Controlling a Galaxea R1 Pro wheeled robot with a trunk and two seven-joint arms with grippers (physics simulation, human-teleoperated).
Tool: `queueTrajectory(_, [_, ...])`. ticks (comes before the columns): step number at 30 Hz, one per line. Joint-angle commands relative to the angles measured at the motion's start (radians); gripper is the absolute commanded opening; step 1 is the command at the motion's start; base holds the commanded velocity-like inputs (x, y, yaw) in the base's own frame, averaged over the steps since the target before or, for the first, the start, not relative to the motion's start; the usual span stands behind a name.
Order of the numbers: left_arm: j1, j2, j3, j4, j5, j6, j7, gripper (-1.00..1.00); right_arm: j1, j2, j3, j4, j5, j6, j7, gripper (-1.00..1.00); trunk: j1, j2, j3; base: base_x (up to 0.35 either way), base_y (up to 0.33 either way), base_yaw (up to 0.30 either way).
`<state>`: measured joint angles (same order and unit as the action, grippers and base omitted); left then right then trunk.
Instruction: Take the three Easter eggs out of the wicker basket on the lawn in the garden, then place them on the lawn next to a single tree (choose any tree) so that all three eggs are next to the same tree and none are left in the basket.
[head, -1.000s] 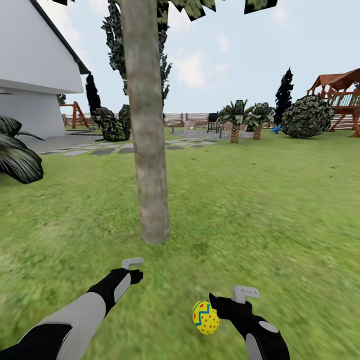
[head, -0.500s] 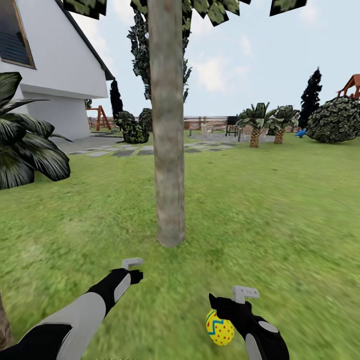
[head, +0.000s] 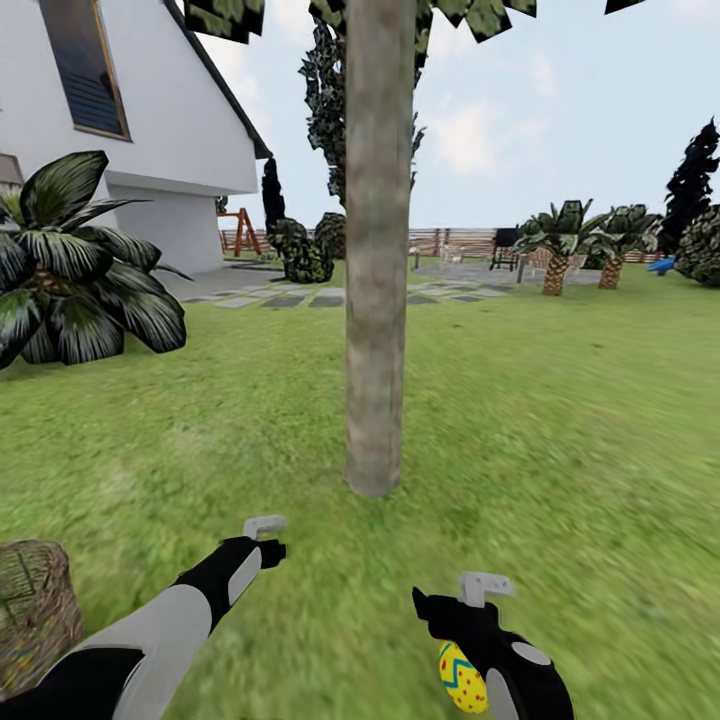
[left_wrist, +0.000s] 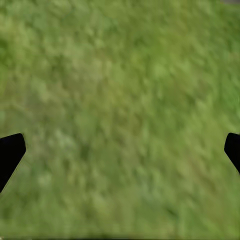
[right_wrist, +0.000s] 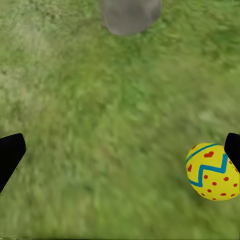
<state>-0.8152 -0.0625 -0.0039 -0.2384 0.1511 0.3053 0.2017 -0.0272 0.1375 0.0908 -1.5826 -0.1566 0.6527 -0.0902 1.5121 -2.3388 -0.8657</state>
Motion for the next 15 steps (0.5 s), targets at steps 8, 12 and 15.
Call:
queueTrajectory(8, [0.0,-0.001,-0.002,-0.002,0.009,0.005,0.006,1.0,0.0,-0.001,0.009,0.0,-0.008,0.003,-0.009,1.0,-0.031,0.056,0.017,0.0,0.0,0.242])
queueTrajectory(12, [0.0,-0.001,-0.002,-0.001,0.008,0.005,0.007,1.0,0.0,-0.001,0.01,0.001,-0.007,0.002,-0.009,1.0,-0.046,0.084,0.026,0.0,0.0,0.233])
queueTrajectory(15, [0.0,-0.001,-0.002,-0.001,0.008,0.005,0.007,1.0,0.0,-0.001,0.01,0.001,-0.008,0.002,-0.009,1.0,-0.058,0.105,0.032,0.0,0.0,0.226])
